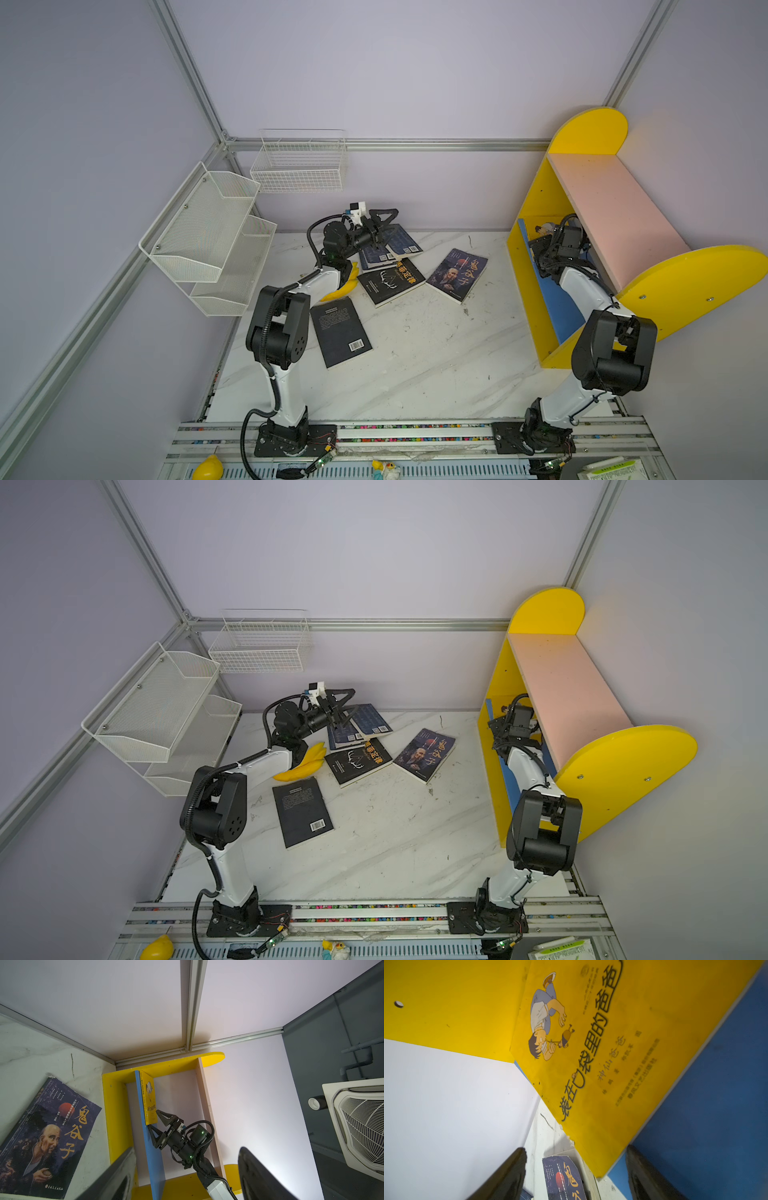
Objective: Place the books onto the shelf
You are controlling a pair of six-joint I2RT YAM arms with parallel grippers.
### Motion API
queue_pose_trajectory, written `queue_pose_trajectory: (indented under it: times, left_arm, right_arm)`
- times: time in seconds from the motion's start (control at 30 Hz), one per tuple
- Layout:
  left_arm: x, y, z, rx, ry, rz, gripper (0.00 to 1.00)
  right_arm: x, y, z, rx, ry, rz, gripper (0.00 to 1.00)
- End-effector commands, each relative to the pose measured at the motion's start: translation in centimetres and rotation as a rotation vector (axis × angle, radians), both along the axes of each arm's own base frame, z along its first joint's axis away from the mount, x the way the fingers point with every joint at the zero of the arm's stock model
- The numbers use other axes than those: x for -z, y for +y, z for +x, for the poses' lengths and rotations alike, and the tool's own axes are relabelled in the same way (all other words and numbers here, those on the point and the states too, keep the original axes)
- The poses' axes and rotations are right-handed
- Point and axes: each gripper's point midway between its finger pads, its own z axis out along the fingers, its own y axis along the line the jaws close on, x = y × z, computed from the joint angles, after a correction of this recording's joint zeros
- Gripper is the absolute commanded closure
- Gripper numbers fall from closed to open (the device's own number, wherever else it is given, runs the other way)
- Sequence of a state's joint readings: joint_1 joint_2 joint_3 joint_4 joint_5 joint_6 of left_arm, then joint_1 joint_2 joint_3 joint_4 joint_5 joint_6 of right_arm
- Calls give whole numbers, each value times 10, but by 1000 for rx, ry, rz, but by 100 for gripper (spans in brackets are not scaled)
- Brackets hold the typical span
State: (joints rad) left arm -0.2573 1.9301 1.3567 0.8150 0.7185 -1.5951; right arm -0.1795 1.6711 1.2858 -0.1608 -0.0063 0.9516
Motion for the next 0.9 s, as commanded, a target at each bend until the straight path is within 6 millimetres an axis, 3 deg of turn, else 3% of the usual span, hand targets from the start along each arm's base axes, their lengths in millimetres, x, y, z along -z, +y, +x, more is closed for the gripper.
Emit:
queue_pose_trajectory:
  times: [0.0, 0.17, 0.33, 0.43, 0.6, 0.77, 0.87]
  left_arm:
    - [-19, 5, -12, 5, -67, -10, 23]
    - [-20, 6, -15, 4, -70, -7, 23]
    - [-20, 7, -18, 1, -71, 13, 23]
    - [-19, 8, -18, -2, -69, 15, 23]
    - [-18, 9, -20, -6, -69, 15, 23]
    - [-18, 9, -21, -10, -71, 16, 23]
    - [-18, 10, -21, -12, -71, 16, 23]
  right_arm:
    - [12, 6, -5, 4, 46, 24, 23]
    - [6, -7, -10, 46, 67, -36, 23]
    - [-4, -31, -17, 65, 164, -223, 23]
    - [0, -35, -16, 57, 201, -254, 23]
    - [22, -22, -10, 34, 195, -142, 23]
    - [30, -19, -4, 66, 111, -12, 26]
    - [29, -20, 1, 74, 42, 51, 34]
